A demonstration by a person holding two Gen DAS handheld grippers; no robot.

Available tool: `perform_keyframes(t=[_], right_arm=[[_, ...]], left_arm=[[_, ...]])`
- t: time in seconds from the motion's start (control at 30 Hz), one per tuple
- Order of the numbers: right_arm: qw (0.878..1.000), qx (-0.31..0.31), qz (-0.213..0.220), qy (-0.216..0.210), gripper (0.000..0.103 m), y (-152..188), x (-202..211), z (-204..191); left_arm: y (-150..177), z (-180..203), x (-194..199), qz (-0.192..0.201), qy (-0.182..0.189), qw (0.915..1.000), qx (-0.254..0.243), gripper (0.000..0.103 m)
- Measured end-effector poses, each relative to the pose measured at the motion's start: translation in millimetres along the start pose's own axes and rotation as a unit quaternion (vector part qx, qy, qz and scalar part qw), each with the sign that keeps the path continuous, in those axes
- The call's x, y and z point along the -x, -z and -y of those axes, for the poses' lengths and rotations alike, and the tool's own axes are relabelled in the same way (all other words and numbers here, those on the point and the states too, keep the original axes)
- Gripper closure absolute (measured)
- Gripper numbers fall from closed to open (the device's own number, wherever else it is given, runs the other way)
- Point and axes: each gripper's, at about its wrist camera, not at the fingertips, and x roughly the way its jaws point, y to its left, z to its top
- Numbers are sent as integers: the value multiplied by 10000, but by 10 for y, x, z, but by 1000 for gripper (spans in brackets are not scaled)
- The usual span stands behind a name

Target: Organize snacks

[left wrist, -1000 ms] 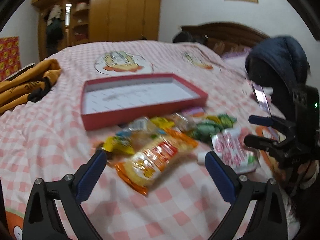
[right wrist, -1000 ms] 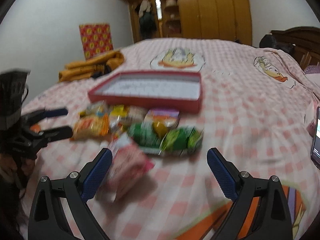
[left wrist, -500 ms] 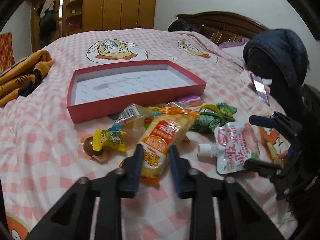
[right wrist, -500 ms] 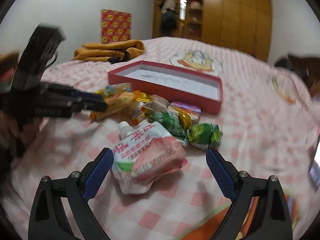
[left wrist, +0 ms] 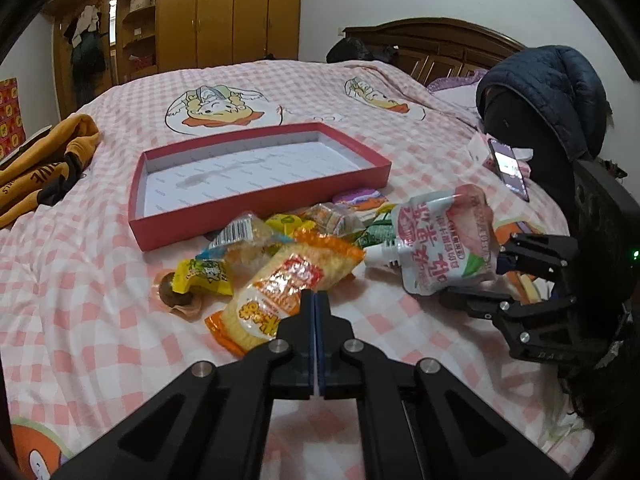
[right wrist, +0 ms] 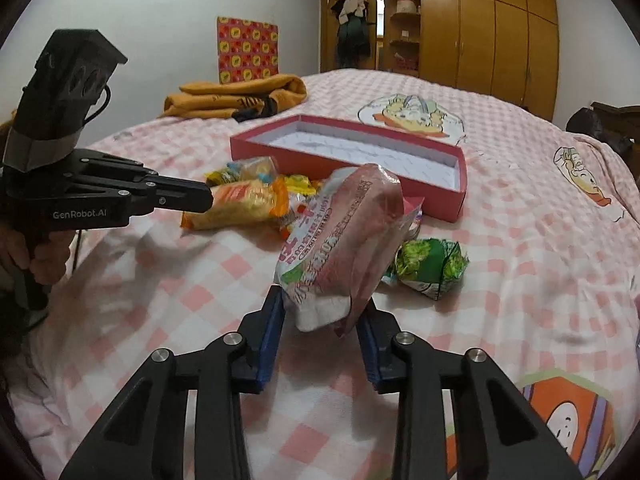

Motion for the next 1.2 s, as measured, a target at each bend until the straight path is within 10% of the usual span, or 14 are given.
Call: perform_keyframes(t=[0.1, 0.43, 0.57, 1.03, 1.2], right_arm=[[9999, -75, 125, 26, 101, -25, 26, 20], [9994, -326, 71, 58, 101, -35, -9, 113], [9994, -295, 116, 147, 59, -50, 22, 100], [9990, -425, 118, 87, 50, -61, 50, 77], [9989, -447, 82, 84, 50, -41, 29, 88]], left_arm=[[-29, -5, 95, 81, -27, 10000, 16, 103], [-13, -49, 145, 92, -171, 9997, 118, 103], [37, -141, 122, 53, -269, 9991, 324, 103], [33, -214, 68, 52, -246, 9989, 390, 99], [25, -195, -13, -65, -265, 9992, 293, 71]])
